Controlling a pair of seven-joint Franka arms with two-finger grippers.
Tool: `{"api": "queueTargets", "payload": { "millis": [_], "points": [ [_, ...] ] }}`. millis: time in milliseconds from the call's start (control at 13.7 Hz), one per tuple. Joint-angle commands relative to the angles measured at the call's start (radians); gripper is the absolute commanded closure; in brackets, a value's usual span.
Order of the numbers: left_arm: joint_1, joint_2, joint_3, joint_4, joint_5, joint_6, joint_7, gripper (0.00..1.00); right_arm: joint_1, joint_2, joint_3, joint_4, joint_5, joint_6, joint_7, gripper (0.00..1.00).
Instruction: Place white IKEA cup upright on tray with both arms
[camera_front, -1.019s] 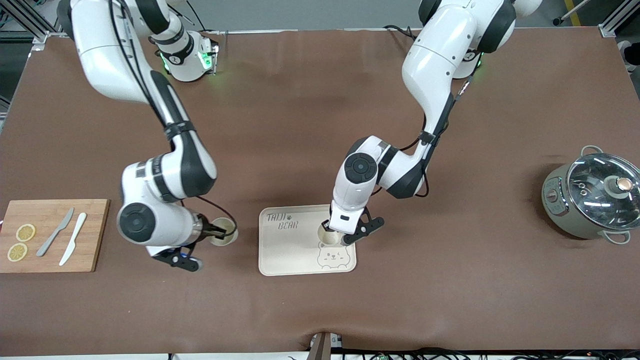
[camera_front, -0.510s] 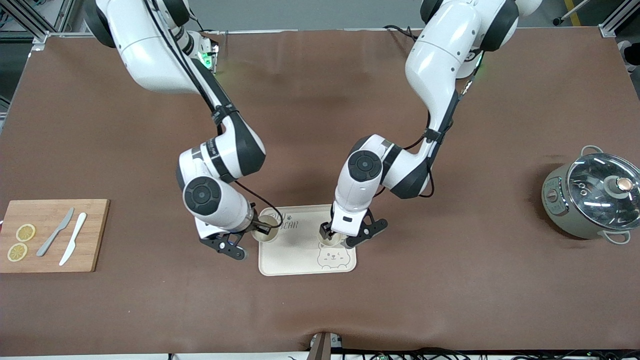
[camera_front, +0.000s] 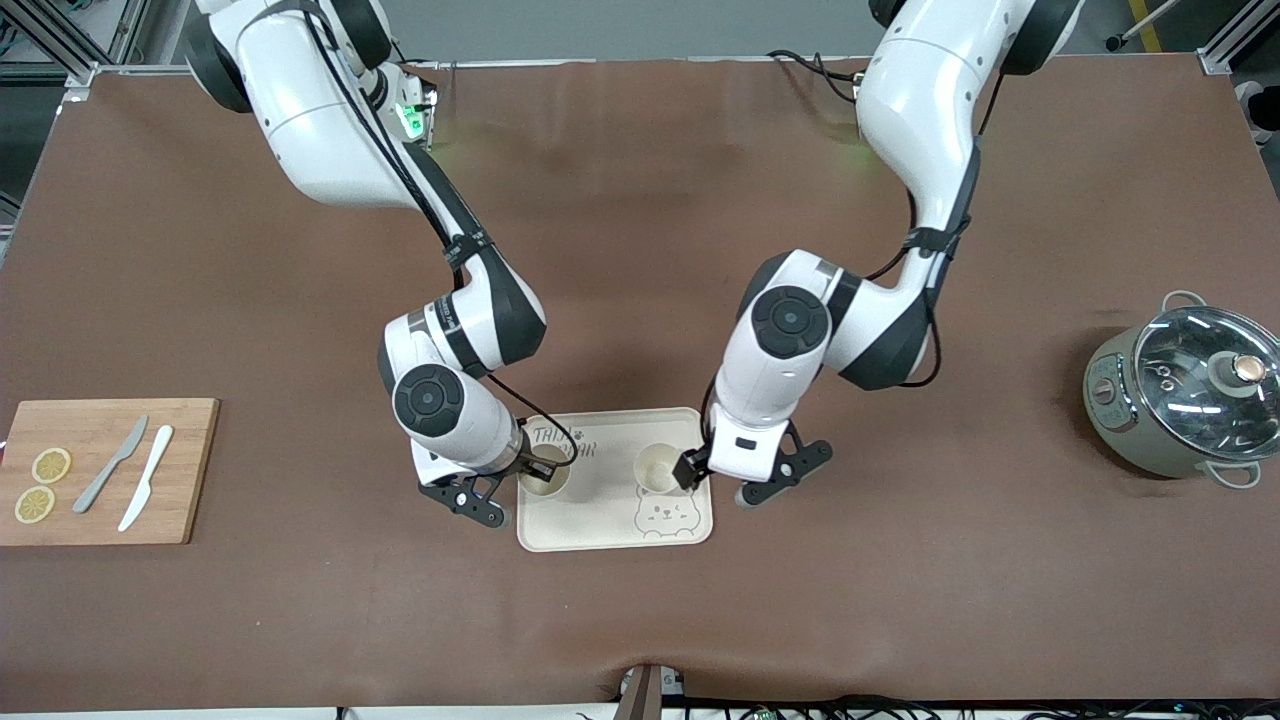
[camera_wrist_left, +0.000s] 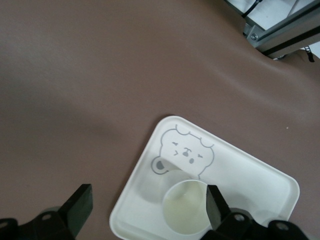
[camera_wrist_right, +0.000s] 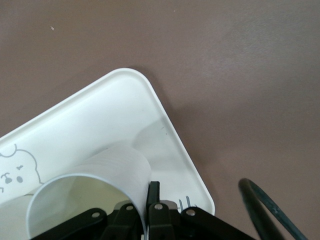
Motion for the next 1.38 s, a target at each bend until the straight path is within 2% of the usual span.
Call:
{"api": "queueTargets", "payload": {
  "millis": [0, 583, 728, 801, 874, 947, 1019, 1311],
  "points": [
    [0.039, -0.073, 0.002, -0.027, -0.009, -0.077, 0.078, 0.00, 0.019, 0.033, -0.006, 0.009, 0.003, 0.043, 0.013, 1.00],
    [0.165, -0.223, 0.006, -0.056, 0.015, -0.318, 0.339, 0.00, 0.029, 0.061, -0.008, 0.000, 0.001, 0.082, 0.013, 1.00],
    [0.196, -0.252, 0.006, -0.055, 0.032, -0.373, 0.400, 0.00, 0.027, 0.061, -0.008, 0.000, 0.000, 0.082, 0.011, 0.81],
    [0.210, -0.266, 0.006, -0.055, 0.032, -0.391, 0.432, 0.00, 0.024, 0.059, -0.008, 0.000, 0.001, 0.082, 0.010, 0.51],
    [0.225, -0.281, 0.006, -0.056, 0.034, -0.410, 0.466, 0.00, 0.018, 0.058, -0.008, 0.000, 0.000, 0.082, -0.001, 0.37],
    [0.245, -0.297, 0.006, -0.056, 0.034, -0.427, 0.501, 0.00, 0.015, 0.056, -0.008, 0.001, 0.000, 0.082, -0.001, 0.06],
    [0.265, -0.312, 0.006, -0.055, 0.034, -0.447, 0.544, 0.00, 0.015, 0.053, -0.008, 0.000, -0.005, 0.082, -0.006, 0.00],
    [0.334, -0.369, 0.005, -0.055, 0.034, -0.519, 0.697, 0.00, 0.013, 0.035, -0.009, 0.001, -0.008, 0.069, -0.010, 0.00]
  ]
}}
